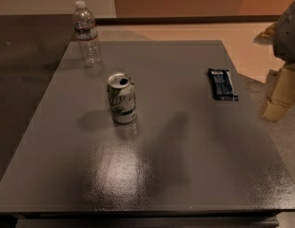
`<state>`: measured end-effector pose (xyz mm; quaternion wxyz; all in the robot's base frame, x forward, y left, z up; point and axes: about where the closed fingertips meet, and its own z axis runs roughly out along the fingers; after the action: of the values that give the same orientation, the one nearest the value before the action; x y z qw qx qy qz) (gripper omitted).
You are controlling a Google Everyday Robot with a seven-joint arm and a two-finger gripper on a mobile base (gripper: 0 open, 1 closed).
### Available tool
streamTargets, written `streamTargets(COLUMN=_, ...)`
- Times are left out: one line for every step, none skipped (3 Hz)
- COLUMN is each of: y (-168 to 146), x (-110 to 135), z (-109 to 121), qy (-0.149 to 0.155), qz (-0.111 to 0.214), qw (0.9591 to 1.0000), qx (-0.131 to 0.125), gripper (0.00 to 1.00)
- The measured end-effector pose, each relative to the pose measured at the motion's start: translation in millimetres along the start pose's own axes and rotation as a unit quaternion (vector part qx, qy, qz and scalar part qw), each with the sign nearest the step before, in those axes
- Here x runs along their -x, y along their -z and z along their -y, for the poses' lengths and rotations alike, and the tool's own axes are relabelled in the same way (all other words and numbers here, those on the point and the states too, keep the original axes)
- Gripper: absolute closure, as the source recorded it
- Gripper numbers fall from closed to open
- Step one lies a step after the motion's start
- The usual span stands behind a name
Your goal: Move rxbar blueberry near 7up can
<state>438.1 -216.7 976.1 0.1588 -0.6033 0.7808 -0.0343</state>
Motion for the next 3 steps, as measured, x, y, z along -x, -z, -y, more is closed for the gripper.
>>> streamTargets(y=0, x=0, z=0, qy=0.000, qz=0.000, qw=1.0000, qx=0.000, gripper=0.00)
streamTargets(y=0, x=2, z=7, qy=-0.008, qz=0.012, qw=0.9999, qx=-0.001, gripper=0.00)
streamTargets(y=-9, x=4, z=29, qy=-0.021, qz=0.039, qw=0.9990, qx=-0.005, gripper=0.00)
